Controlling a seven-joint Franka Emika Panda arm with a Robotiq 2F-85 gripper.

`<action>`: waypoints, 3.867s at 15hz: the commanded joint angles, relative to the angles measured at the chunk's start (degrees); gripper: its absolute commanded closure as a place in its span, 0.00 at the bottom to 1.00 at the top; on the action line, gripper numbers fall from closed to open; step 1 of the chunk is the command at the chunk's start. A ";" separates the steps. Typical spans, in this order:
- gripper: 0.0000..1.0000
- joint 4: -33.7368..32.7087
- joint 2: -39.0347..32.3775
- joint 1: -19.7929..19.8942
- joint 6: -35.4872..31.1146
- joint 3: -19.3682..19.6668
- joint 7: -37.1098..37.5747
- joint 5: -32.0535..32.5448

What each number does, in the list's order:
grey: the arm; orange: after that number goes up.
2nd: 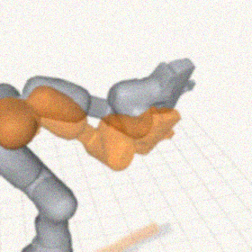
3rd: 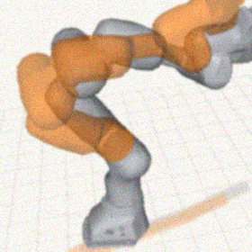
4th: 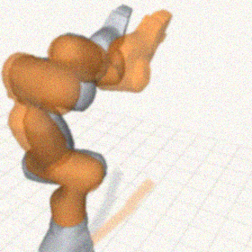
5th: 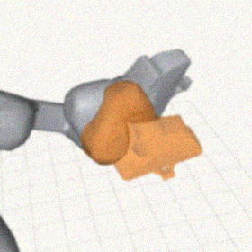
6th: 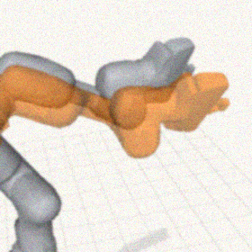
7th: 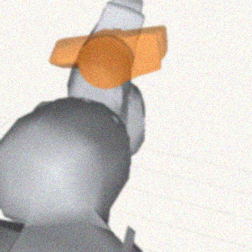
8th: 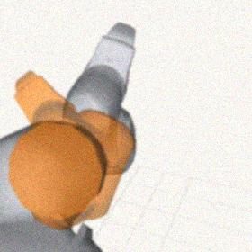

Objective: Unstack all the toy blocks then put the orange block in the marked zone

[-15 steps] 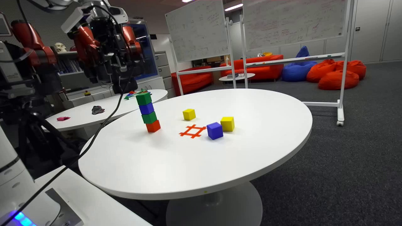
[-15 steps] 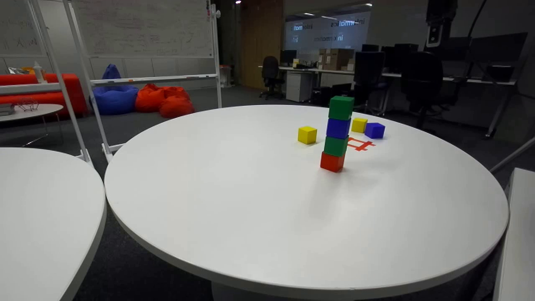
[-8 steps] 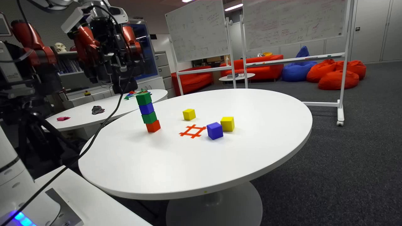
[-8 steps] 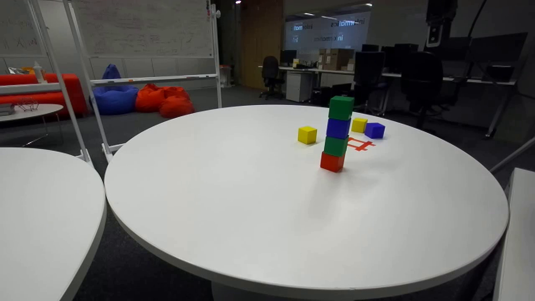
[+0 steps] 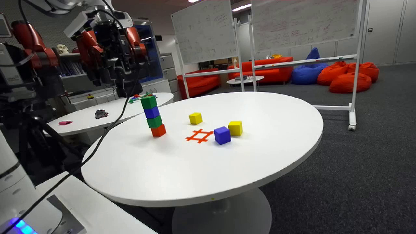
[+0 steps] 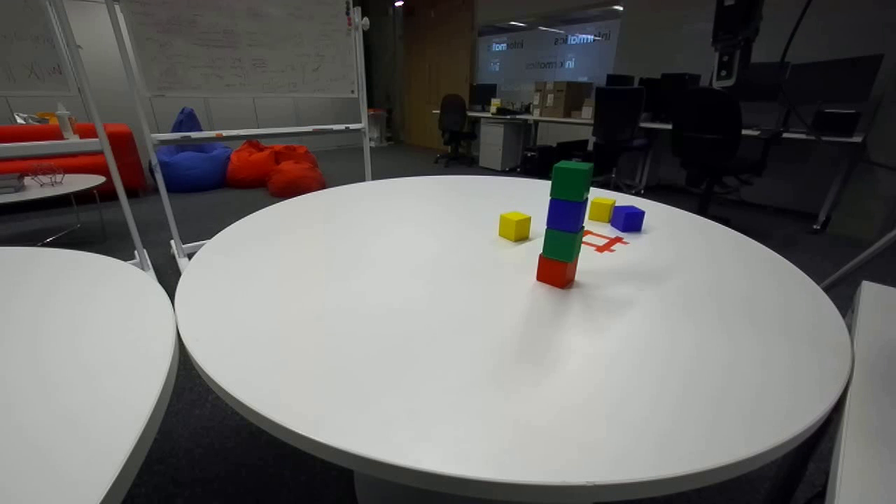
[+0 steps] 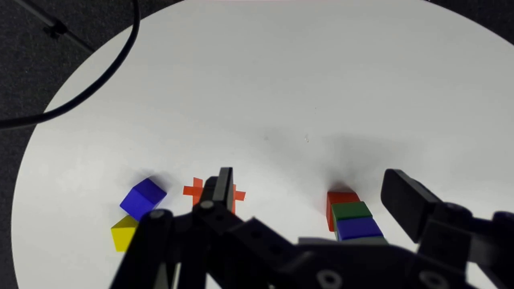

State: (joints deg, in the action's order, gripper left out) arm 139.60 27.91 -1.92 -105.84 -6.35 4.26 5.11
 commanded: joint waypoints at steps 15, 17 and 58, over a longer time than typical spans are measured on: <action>0.00 -6.86 -14.36 -6.74 -5.58 -6.44 -0.57 14.35; 0.00 -5.44 -13.47 -6.84 -6.94 -6.17 0.00 13.58; 0.00 -1.08 -12.95 -11.86 -35.37 0.07 -25.25 -22.62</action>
State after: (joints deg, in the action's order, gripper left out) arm 137.21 14.21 -12.89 -138.04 -6.71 -20.82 -16.02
